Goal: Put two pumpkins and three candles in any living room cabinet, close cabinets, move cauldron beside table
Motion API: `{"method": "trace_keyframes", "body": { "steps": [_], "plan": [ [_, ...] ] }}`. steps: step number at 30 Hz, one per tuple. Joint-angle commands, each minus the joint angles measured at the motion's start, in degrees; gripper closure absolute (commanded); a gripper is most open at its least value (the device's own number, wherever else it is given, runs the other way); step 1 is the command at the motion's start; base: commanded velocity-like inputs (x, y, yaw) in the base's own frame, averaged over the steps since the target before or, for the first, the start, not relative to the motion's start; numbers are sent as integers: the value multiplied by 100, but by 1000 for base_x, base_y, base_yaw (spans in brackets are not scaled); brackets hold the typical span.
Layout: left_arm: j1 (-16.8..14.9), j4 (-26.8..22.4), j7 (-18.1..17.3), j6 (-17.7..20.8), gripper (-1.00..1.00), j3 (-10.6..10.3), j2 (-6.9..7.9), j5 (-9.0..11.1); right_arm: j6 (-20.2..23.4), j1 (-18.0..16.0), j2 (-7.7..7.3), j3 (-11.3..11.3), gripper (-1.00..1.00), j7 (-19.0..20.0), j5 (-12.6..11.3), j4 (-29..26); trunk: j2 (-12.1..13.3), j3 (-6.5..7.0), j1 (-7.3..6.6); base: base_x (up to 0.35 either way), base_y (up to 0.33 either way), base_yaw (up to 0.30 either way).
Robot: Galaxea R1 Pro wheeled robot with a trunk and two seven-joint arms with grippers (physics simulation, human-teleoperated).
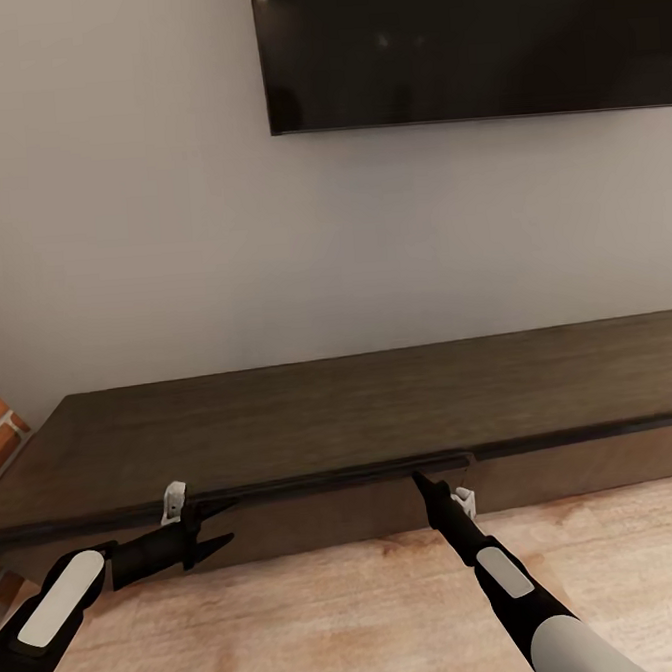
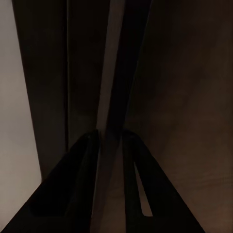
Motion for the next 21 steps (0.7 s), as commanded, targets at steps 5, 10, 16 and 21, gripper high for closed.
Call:
{"method": "trace_keyframes", "body": {
  "steps": [5,10,16,21],
  "plan": [
    [-1,2,-45,2,-100,-14,5,-24,93,-8,1,-127,100,52,-178,-16,-3,-4,-3,-53,0,0],
    [-1,2,-45,2,-100,-11,8,-20,90,-8,6,-119,100,44,-177,-16,-3,-4,-3,-88,0,0],
    [-1,2,-42,2,-100,-9,6,-18,78,-8,3,-118,100,68,-182,-16,-3,-4,-3,-83,0,0],
    [-1,2,-42,2,-100,-9,4,-18,77,-8,1,-118,100,70,-185,-16,-3,-4,-3,-111,0,0]
  ]
}}
